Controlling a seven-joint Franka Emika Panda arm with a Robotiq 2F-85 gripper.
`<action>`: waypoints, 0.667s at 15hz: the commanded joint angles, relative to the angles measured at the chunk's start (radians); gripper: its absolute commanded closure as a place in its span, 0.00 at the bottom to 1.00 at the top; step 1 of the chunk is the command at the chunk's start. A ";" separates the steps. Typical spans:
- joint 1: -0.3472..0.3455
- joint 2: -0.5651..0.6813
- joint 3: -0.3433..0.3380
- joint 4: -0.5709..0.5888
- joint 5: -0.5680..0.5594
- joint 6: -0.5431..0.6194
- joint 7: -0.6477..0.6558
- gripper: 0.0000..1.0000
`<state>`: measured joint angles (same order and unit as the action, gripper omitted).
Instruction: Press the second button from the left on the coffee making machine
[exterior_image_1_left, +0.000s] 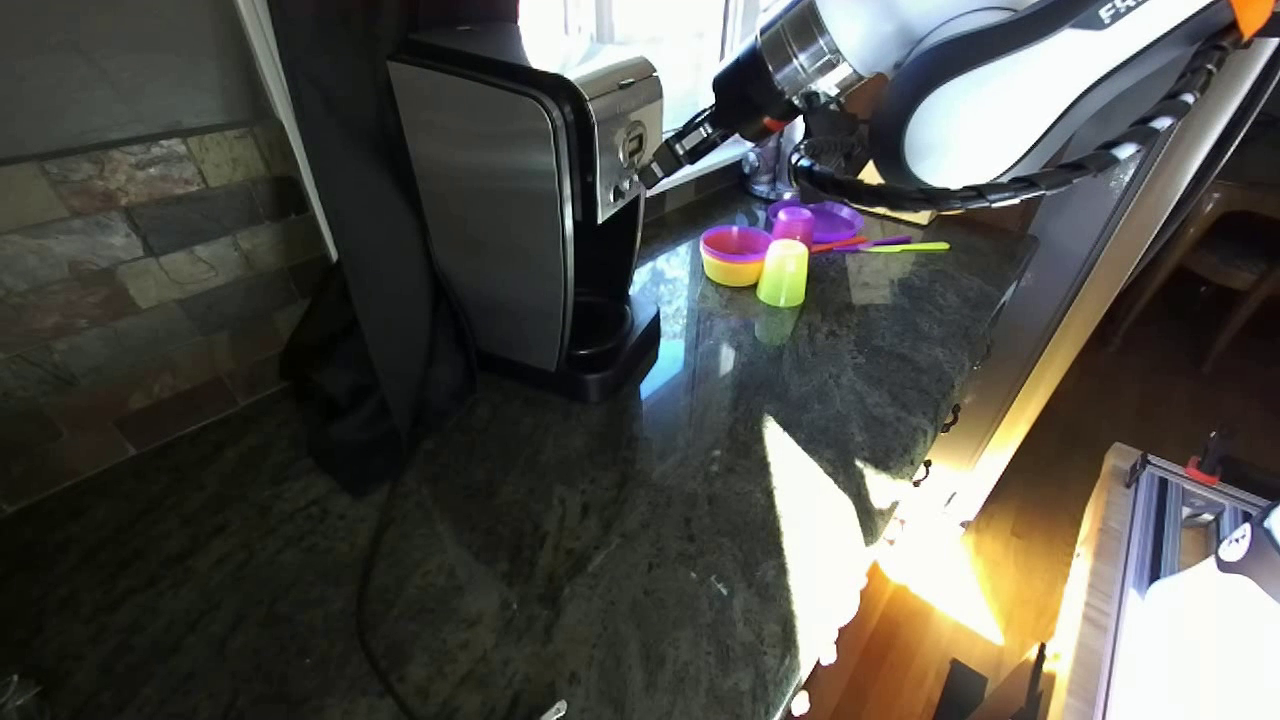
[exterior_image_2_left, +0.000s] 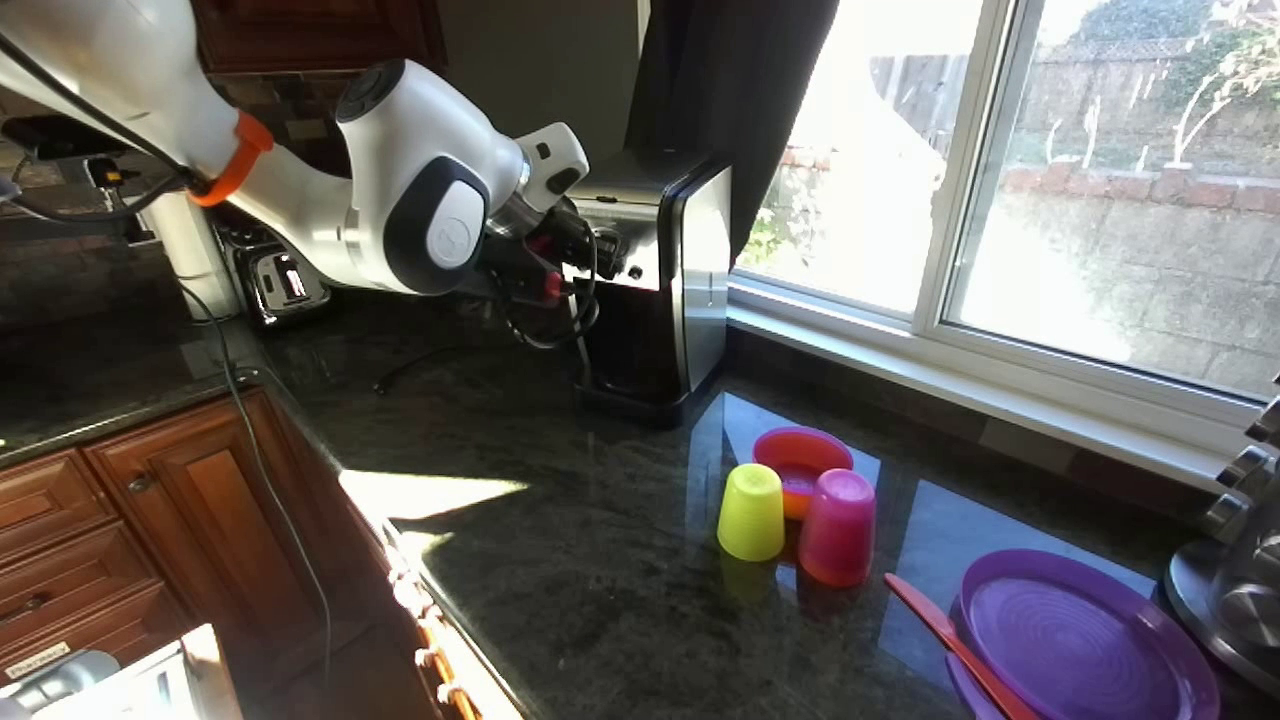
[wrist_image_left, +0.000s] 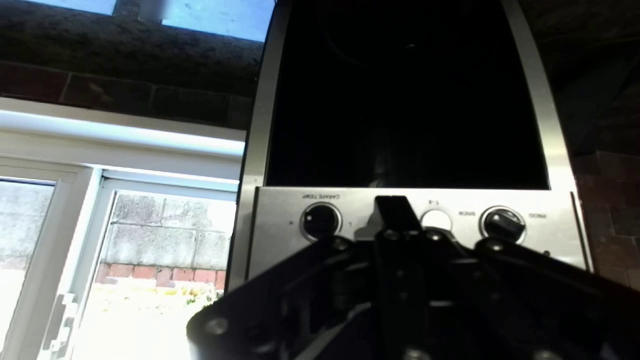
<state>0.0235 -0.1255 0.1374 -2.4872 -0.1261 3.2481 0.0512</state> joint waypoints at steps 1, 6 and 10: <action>-0.002 -0.001 -0.008 0.013 -0.003 -0.017 -0.007 1.00; 0.040 0.015 -0.022 0.022 0.048 0.001 -0.012 1.00; 0.165 0.027 -0.099 0.027 0.113 -0.014 0.004 1.00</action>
<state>0.0759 -0.1223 0.1006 -2.4859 -0.0757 3.2481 0.0515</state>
